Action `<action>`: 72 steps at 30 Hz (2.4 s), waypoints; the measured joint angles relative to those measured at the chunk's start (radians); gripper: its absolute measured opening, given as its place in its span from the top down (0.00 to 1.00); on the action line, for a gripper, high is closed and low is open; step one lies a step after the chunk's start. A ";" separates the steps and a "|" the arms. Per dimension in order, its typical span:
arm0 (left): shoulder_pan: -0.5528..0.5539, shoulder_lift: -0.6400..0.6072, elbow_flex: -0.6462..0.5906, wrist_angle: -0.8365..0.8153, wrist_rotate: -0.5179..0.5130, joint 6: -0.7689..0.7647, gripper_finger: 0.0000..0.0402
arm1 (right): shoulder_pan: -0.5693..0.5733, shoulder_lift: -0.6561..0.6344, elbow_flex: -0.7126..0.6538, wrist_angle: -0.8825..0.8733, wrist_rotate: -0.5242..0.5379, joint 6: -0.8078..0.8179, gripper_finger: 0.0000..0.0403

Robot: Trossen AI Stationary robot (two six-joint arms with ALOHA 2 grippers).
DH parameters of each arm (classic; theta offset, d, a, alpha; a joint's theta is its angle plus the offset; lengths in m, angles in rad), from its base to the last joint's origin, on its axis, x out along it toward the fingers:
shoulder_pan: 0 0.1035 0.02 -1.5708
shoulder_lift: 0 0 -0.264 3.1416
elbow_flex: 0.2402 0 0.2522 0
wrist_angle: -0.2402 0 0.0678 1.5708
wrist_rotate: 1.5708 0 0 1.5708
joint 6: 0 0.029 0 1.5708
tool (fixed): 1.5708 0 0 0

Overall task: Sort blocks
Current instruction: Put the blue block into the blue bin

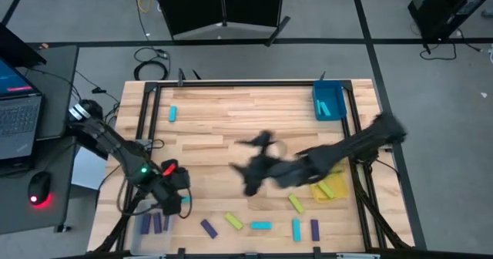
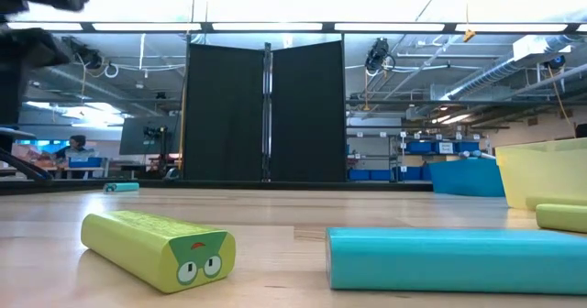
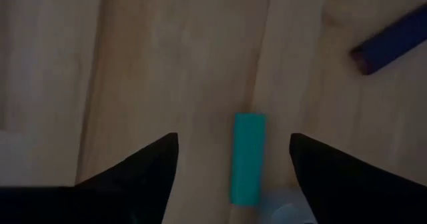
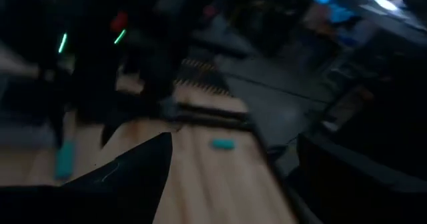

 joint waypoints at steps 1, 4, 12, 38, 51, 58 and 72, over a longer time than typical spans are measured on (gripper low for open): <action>0.016 0.015 -0.003 0.008 0.020 0.022 0.25 | 0.012 -0.055 -0.039 0.009 0.030 0.011 0.18; 0.064 0.076 -0.007 0.033 0.064 0.081 0.22 | 0.050 -0.187 -0.153 0.032 0.109 0.047 0.18; 0.125 0.236 -0.007 0.098 0.204 0.182 0.19 | 0.132 -0.351 -0.364 0.197 0.280 0.035 0.20; 0.176 0.359 -0.004 0.153 0.210 0.202 0.75 | 0.138 -0.340 -0.384 0.240 0.330 -0.018 0.22; 0.224 0.368 0.052 0.114 0.135 0.245 0.75 | 0.141 -0.340 -0.384 0.248 0.357 -0.054 0.23; 0.262 0.368 0.117 0.114 0.061 0.322 0.75 | 0.148 -0.340 -0.384 0.266 0.363 -0.073 0.24; 0.582 0.371 0.263 0.792 -0.138 0.778 0.75 | 0.207 -0.340 -0.384 0.543 0.518 -0.387 0.26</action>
